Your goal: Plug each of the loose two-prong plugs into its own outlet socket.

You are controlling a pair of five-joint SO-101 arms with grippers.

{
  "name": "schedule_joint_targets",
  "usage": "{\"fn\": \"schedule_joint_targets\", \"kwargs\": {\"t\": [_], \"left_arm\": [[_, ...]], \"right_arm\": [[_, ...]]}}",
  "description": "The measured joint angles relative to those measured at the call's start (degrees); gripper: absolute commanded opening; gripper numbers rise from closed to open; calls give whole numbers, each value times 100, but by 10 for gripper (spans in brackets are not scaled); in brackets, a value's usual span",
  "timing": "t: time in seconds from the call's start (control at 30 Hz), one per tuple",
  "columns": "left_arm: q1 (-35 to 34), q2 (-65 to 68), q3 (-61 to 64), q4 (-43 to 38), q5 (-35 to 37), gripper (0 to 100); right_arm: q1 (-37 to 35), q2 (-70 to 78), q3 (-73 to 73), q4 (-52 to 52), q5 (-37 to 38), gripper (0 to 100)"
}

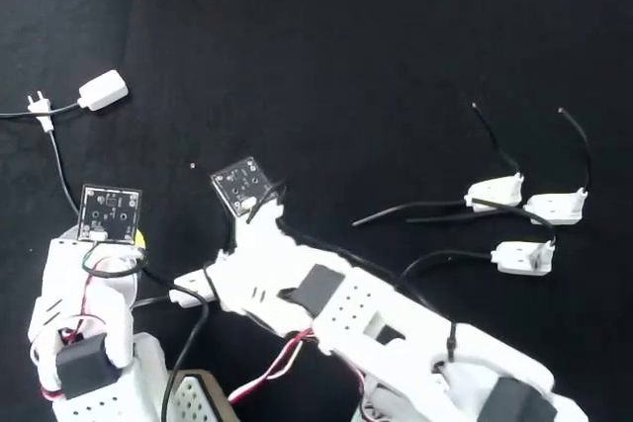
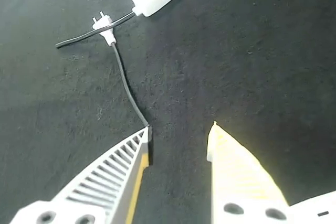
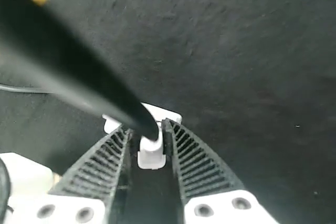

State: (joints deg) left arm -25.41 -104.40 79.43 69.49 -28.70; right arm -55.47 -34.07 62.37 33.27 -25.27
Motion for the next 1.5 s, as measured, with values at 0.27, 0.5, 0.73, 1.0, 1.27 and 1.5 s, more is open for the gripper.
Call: {"fn": "schedule_joint_targets", "kwargs": {"t": [0.27, 0.5, 0.73, 1.0, 1.27, 1.5], "left_arm": [[-62, 9, 378, -26, 0, 188], [-62, 9, 378, -26, 0, 188], [-62, 9, 378, -26, 0, 188], [-62, 9, 378, -26, 0, 188], [-62, 9, 378, -26, 0, 188], [-62, 9, 378, -26, 0, 188]], "right_arm": [[-26, 958, -123, -668, -413, 11], [185, 1257, -316, -730, -422, 11], [352, 1257, -316, -730, -422, 11], [308, 1284, -316, -844, -422, 11], [308, 1319, -290, -862, -325, 11], [475, 1301, -229, -809, 185, 11]]}}
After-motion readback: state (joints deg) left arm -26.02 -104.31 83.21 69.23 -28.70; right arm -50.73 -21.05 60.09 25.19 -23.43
